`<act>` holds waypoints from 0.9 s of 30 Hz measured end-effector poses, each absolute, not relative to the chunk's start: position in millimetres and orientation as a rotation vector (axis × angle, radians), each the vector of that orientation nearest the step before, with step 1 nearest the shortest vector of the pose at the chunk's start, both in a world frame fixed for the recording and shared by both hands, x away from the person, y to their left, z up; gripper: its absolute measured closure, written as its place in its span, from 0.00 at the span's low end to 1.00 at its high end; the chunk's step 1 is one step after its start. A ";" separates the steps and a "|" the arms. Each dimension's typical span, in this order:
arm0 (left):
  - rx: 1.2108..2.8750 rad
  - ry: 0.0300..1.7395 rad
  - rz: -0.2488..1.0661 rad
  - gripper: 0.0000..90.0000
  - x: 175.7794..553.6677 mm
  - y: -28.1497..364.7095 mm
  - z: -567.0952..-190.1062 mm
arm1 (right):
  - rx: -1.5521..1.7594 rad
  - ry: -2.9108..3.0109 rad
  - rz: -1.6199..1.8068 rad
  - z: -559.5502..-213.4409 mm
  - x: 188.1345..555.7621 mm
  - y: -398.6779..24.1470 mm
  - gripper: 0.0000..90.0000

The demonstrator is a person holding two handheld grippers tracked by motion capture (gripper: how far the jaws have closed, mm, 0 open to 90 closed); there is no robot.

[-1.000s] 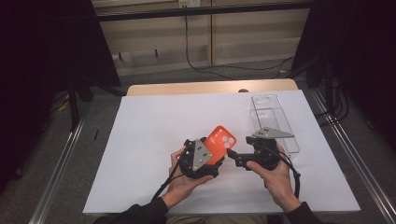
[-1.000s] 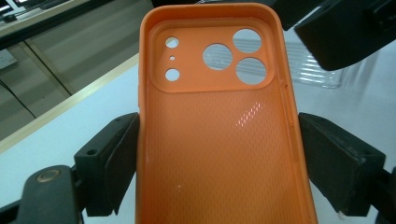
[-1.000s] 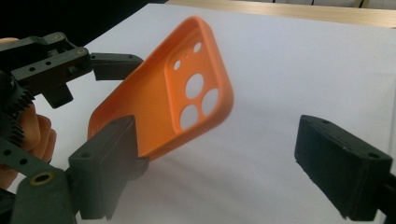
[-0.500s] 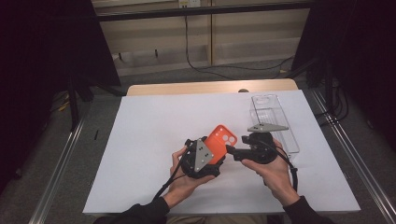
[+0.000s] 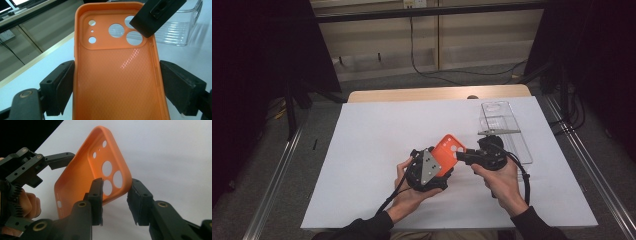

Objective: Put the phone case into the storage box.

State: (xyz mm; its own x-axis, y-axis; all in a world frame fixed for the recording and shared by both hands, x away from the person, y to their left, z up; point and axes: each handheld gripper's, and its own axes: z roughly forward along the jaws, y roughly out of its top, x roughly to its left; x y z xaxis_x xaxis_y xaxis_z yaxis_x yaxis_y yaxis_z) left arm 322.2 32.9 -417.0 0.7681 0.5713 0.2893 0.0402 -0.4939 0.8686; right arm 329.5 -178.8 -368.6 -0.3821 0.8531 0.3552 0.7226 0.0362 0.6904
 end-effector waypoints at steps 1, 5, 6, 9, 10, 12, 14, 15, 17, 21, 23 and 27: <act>2.003 0.458 0.700 0.18 322.1 32.9 -416.9 | 1.663 2.139 1.268 -368.8 330.0 -178.8 0.74; 2.002 0.460 0.706 0.18 321.9 32.7 -416.9 | 1.712 2.120 1.289 -370.3 331.8 -180.6 0.76; 1.998 0.464 0.705 0.18 322.3 32.6 -417.4 | 1.725 2.107 1.292 -370.5 331.8 -179.9 0.76; 2.000 0.462 0.708 0.18 322.7 33.1 -417.9 | 1.748 2.086 1.302 -371.1 331.6 -178.8 0.78; 1.999 0.462 0.710 0.18 322.7 33.1 -417.8 | 1.764 2.079 1.308 -371.3 331.9 -178.8 0.78; 1.998 0.466 0.709 0.18 322.9 33.1 -418.3 | 1.785 2.068 1.322 -372.3 333.0 -179.5 0.79; 2.005 0.465 0.712 0.18 322.6 32.8 -419.1 | 1.810 2.058 1.332 -373.8 333.8 -180.1 0.80; 2.005 0.464 0.716 0.18 322.7 32.6 -419.6 | 1.830 2.054 1.333 -374.6 334.3 -180.3 0.80; 1.996 0.472 0.725 0.18 322.3 31.2 -420.2 | 1.860 2.035 1.355 -376.5 334.8 -181.4 0.81; 2.003 0.477 0.724 0.18 323.9 30.1 -422.1 | 1.917 2.000 1.386 -381.0 338.0 -184.0 0.83; 2.007 0.476 0.728 0.18 323.7 29.9 -422.7 | 1.918 1.997 1.395 -382.8 338.2 -184.3 0.84; 2.002 0.478 0.742 0.18 323.3 29.2 -424.2 | 1.946 1.963 1.438 -383.6 336.6 -185.4 0.88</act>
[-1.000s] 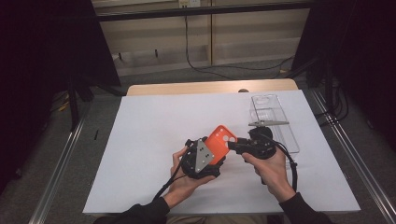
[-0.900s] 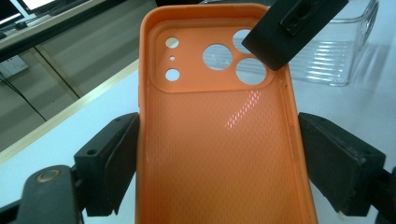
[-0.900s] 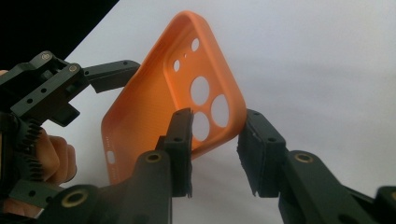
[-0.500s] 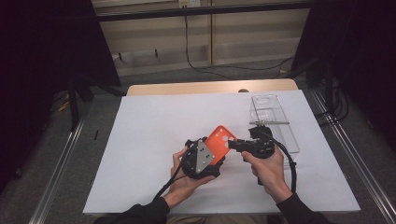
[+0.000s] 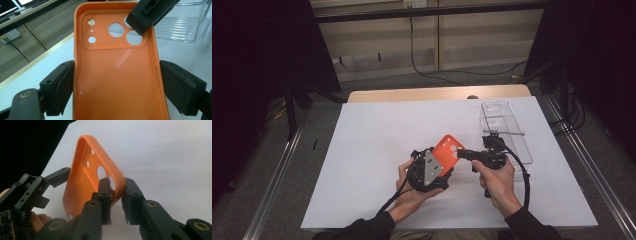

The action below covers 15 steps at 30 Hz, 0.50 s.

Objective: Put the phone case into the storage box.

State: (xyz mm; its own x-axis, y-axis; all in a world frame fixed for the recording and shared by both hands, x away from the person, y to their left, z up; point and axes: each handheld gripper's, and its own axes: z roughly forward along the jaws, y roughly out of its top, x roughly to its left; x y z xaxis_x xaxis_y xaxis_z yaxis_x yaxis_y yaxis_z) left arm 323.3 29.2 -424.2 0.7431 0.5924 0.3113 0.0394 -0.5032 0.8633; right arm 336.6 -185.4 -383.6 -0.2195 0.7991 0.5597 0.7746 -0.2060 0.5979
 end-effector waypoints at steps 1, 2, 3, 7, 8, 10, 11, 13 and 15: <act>1.998 0.480 0.751 0.18 323.0 29.0 -424.8 | 1.944 1.958 1.452 -383.3 335.7 -185.5 0.89; 1.997 0.477 0.760 0.18 322.7 28.8 -425.4 | 1.942 1.949 1.459 -382.9 335.2 -185.2 0.89; 1.996 0.481 0.767 0.17 322.8 28.6 -426.1 | 1.943 1.949 1.464 -382.3 334.5 -184.8 0.90; 1.984 0.494 0.752 0.16 324.7 30.5 -426.7 | 1.920 1.946 1.484 -380.8 333.3 -183.3 0.90; 1.984 0.492 0.749 0.16 325.0 31.2 -426.4 | 1.915 1.943 1.489 -380.5 333.0 -182.6 0.91; 1.987 0.496 0.711 0.16 326.8 32.7 -425.9 | 1.906 1.942 1.501 -379.6 332.1 -181.8 0.91; 1.982 0.498 0.688 0.18 327.6 33.0 -426.0 | 1.889 1.952 1.497 -379.1 331.9 -181.1 0.91; 1.984 0.496 0.688 0.18 328.0 33.0 -425.7 | 1.883 1.953 1.499 -377.9 331.3 -180.9 0.91; 1.986 0.495 0.673 0.18 328.5 33.1 -425.7 | 1.874 1.954 1.497 -377.9 330.9 -181.1 0.92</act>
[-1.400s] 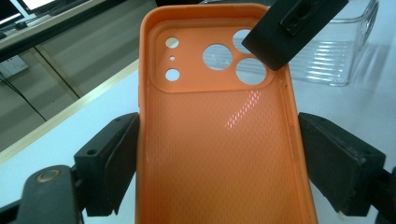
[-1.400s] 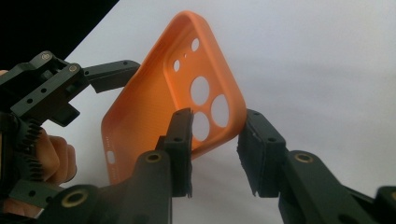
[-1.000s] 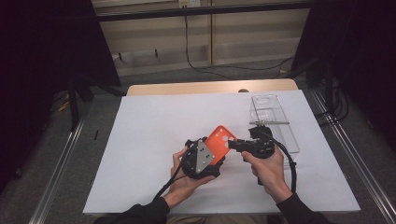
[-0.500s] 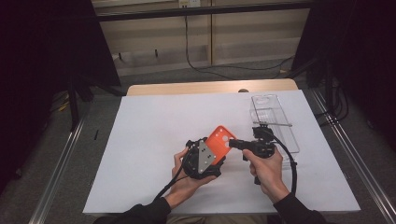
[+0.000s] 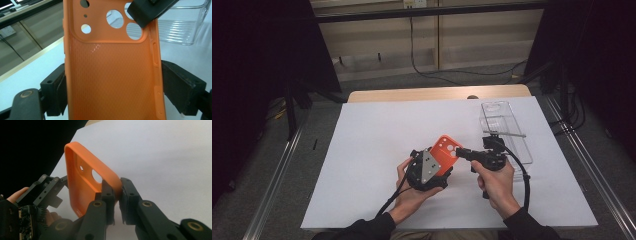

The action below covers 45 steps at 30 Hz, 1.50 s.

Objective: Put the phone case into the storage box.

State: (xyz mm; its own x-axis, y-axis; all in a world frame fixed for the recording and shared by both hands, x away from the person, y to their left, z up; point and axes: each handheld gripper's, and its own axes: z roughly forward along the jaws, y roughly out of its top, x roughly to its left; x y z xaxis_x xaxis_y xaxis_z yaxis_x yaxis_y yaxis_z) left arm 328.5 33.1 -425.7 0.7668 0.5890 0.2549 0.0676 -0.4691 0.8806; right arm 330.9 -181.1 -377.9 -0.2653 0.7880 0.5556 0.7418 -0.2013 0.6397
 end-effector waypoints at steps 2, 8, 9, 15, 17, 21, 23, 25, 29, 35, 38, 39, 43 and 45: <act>1.983 0.494 0.677 0.16 328.6 33.1 -426.0 | 1.866 1.959 1.495 -377.8 330.9 -180.9 0.92; 1.965 0.512 0.617 0.09 333.2 35.0 -426.6 | 1.843 1.959 1.498 -376.0 330.6 -181.0 0.92; 1.965 0.508 0.603 0.09 334.0 35.2 -426.6 | 1.833 1.957 1.502 -375.6 330.5 -181.4 0.92; 1.975 0.521 0.545 0.07 332.1 36.2 -423.4 | 1.816 1.961 1.499 -374.4 331.8 -185.2 0.92; 1.965 0.524 0.540 0.06 332.9 37.7 -421.8 | 1.810 1.959 1.504 -373.4 331.6 -186.7 0.92; 1.960 0.546 0.529 0.05 337.0 42.1 -421.4 | 1.779 1.950 1.496 -370.0 330.6 -189.3 0.92; 1.947 0.540 0.510 0.05 338.5 45.9 -420.6 | 1.770 1.943 1.504 -368.5 330.4 -191.8 0.92; 1.929 0.541 0.501 0.03 339.4 48.5 -419.7 | 1.768 1.938 1.506 -367.6 330.4 -193.7 0.92; 1.924 0.536 0.481 0.03 340.9 54.0 -416.9 | 1.749 1.929 1.508 -366.3 330.0 -196.5 0.92; 1.878 0.537 0.513 0.03 335.0 60.3 -415.7 | 1.738 1.925 1.497 -366.0 330.2 -197.8 0.92; 1.869 0.525 0.536 0.03 329.3 63.7 -414.1 | 1.719 1.921 1.501 -364.9 329.8 -198.6 0.92; 1.858 0.530 0.534 0.03 328.5 65.0 -414.7 | 1.719 1.919 1.501 -364.4 329.8 -198.9 0.92; 1.846 0.546 0.522 0.03 329.4 68.9 -417.9 | 1.706 1.915 1.497 -363.3 329.2 -199.8 0.92; 1.842 0.557 0.519 0.03 329.9 71.4 -417.9 | 1.710 1.910 1.499 -362.6 328.8 -200.5 0.92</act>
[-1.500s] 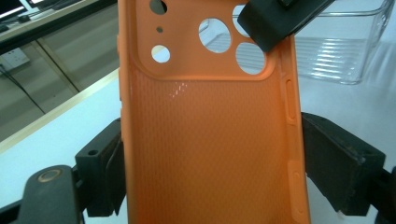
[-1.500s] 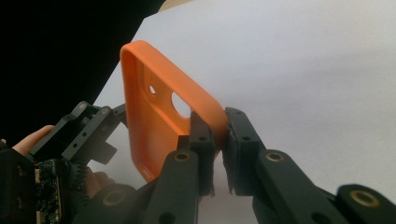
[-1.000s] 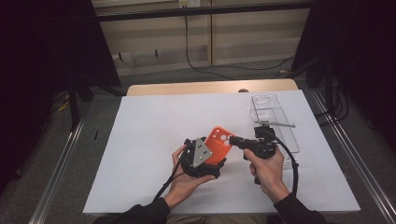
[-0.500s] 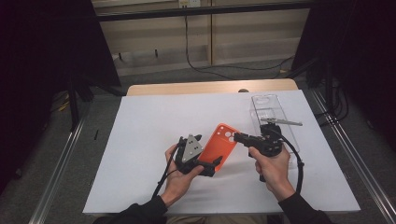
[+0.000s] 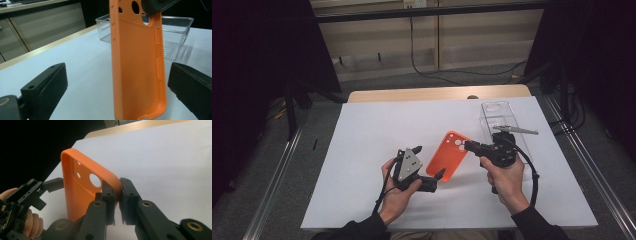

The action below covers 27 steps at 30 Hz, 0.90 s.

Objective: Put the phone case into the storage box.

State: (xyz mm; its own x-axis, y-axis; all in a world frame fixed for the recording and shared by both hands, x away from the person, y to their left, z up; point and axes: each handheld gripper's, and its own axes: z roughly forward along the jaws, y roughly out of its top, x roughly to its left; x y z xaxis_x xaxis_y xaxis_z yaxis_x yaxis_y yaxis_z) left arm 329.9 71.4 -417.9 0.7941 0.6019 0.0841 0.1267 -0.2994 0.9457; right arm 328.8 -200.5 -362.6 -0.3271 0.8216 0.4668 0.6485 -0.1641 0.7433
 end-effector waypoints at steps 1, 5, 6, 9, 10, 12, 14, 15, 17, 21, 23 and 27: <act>1.835 0.566 0.521 0.03 330.0 72.6 -417.8 | 1.701 1.911 1.496 -362.2 328.8 -200.9 0.92; 1.805 0.573 0.510 0.02 330.8 77.6 -417.4 | 1.678 1.913 1.491 -361.5 329.1 -202.9 0.92; 1.801 0.578 0.507 0.02 330.7 79.1 -417.0 | 1.677 1.910 1.489 -361.3 329.1 -203.7 0.92; 1.784 0.585 0.514 0.02 330.6 84.6 -416.4 | 1.676 1.900 1.487 -360.7 329.3 -206.5 0.92; 1.786 0.591 0.520 0.02 330.7 86.1 -416.1 | 1.681 1.896 1.489 -360.6 329.6 -207.4 0.92; 1.777 0.592 0.523 0.02 331.0 87.8 -415.8 | 1.680 1.892 1.488 -360.6 329.8 -208.3 0.92; 1.774 0.594 0.521 0.03 330.9 89.2 -415.4 | 1.675 1.889 1.484 -360.2 329.5 -208.8 0.92; 1.770 0.593 0.519 0.03 331.1 89.8 -415.4 | 1.672 1.889 1.484 -359.9 329.4 -208.9 0.92; 1.766 0.586 0.517 0.03 329.7 90.9 -414.1 | 1.667 1.887 1.481 -359.5 329.2 -209.4 0.92; 1.762 0.566 0.525 0.03 327.0 94.3 -412.7 | 1.654 1.881 1.471 -360.3 328.8 -210.9 0.92; 1.755 0.569 0.536 0.03 326.6 97.5 -413.5 | 1.657 1.879 1.465 -361.1 329.1 -211.3 0.92; 1.738 0.587 0.540 0.03 326.7 106.0 -414.2 | 1.650 1.878 1.456 -361.9 329.5 -212.1 0.92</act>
